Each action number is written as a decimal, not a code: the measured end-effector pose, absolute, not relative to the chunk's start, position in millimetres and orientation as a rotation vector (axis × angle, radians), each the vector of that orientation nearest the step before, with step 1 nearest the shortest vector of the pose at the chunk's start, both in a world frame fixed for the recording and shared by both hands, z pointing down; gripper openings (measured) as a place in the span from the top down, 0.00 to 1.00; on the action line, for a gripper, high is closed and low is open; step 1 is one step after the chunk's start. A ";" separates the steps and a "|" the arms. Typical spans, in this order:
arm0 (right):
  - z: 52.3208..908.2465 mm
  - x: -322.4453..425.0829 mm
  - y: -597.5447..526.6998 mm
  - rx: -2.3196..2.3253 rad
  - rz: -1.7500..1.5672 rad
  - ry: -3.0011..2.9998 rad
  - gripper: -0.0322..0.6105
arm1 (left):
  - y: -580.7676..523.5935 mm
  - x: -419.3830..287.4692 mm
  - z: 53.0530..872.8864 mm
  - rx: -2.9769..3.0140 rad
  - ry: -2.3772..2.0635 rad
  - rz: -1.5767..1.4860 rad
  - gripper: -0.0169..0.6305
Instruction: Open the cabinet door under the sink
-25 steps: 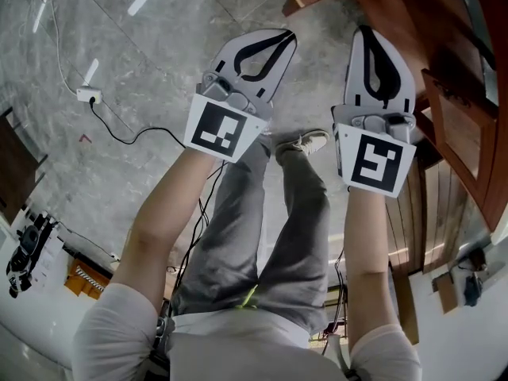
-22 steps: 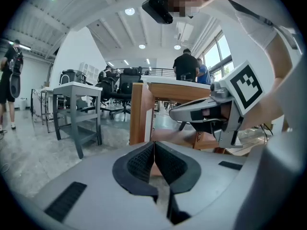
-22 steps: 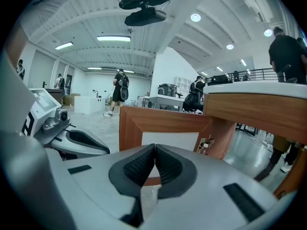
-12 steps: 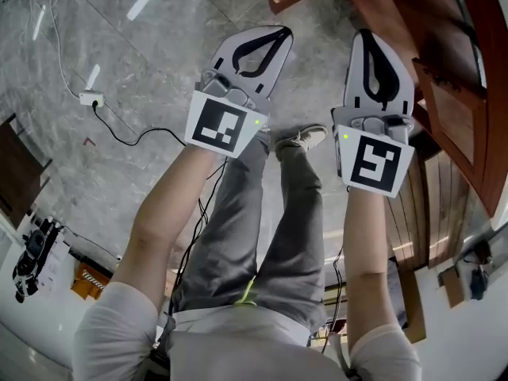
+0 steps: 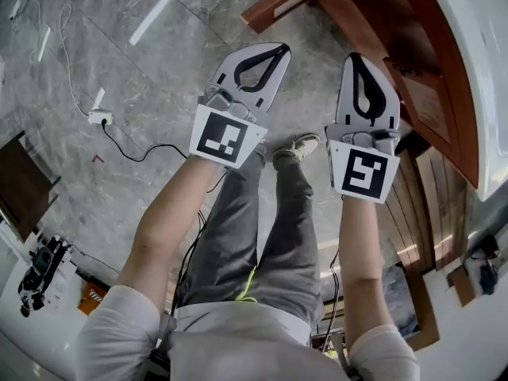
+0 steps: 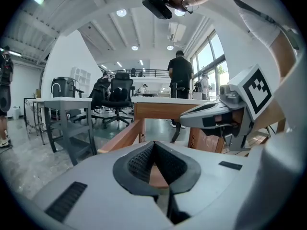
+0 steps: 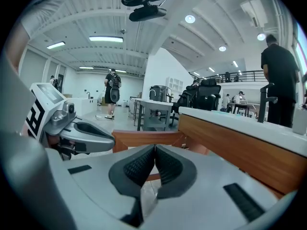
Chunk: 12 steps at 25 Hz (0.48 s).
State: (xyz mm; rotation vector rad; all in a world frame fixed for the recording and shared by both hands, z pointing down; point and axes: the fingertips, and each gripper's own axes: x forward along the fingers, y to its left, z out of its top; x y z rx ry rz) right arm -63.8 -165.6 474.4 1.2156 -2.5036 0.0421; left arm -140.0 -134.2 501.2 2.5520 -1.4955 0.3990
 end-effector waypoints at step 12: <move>387.7 16.7 -159.2 1.345 0.020 -2.465 0.90 | -137.2 -75.5 395.7 2.618 -1.483 0.310 0.95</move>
